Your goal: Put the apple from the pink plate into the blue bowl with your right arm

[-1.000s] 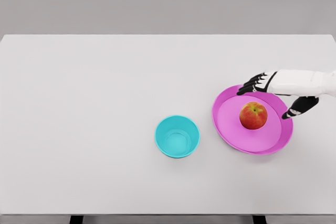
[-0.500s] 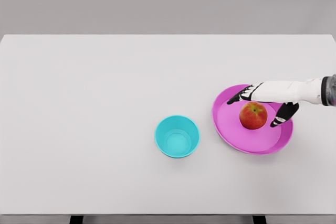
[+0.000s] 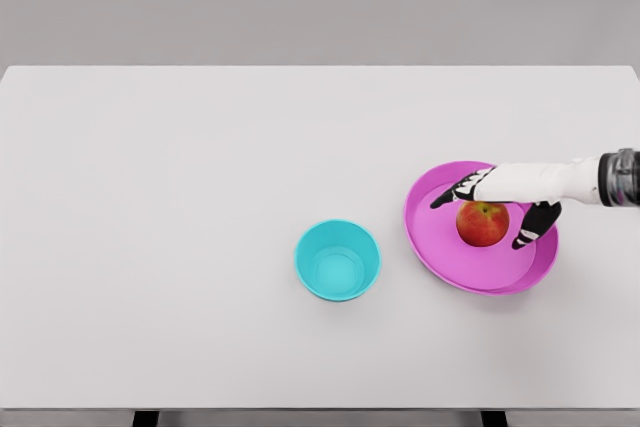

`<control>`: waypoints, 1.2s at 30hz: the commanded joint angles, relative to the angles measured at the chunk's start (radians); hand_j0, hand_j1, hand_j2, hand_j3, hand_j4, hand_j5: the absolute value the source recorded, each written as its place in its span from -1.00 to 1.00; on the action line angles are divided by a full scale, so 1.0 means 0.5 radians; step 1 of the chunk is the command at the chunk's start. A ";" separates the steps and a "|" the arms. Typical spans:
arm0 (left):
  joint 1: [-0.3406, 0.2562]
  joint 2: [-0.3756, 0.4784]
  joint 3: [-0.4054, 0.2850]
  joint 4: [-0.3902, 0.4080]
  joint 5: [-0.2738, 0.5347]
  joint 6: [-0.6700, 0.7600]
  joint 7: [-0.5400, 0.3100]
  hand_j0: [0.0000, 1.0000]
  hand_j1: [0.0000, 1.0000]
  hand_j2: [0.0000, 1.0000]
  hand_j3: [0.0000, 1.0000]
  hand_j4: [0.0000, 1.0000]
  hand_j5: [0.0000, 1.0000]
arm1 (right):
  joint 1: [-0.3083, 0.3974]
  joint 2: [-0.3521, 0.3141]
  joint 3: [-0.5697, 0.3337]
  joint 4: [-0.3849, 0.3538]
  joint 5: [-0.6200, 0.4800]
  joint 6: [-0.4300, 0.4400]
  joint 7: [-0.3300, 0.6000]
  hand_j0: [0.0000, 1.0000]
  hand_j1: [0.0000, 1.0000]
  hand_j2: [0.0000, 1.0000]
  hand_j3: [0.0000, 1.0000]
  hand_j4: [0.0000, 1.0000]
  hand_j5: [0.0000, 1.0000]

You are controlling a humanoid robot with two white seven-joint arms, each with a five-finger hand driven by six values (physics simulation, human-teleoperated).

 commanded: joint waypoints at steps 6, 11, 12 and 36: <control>0.000 0.000 0.000 0.000 0.001 -0.002 -0.001 1.00 1.00 1.00 1.00 1.00 1.00 | 0.003 0.017 0.001 0.025 -0.005 -0.017 0.046 0.67 0.67 0.67 0.67 0.67 0.67; 0.000 0.000 0.000 0.000 0.001 0.001 -0.001 1.00 1.00 1.00 1.00 1.00 1.00 | 0.009 0.020 0.001 0.028 0.038 -0.035 0.052 0.25 0.25 0.25 0.25 0.25 0.25; 0.000 0.000 0.000 0.000 0.001 -0.002 -0.001 1.00 1.00 1.00 1.00 1.00 1.00 | 0.009 0.030 0.004 0.043 0.038 -0.047 0.052 0.19 0.19 0.19 0.19 0.19 0.19; 0.000 0.000 0.000 0.000 0.001 -0.002 -0.001 1.00 1.00 1.00 1.00 1.00 1.00 | -0.049 -0.050 -0.256 -0.321 0.053 -0.284 0.043 -0.03 -0.03 -0.03 -0.03 -0.03 -0.03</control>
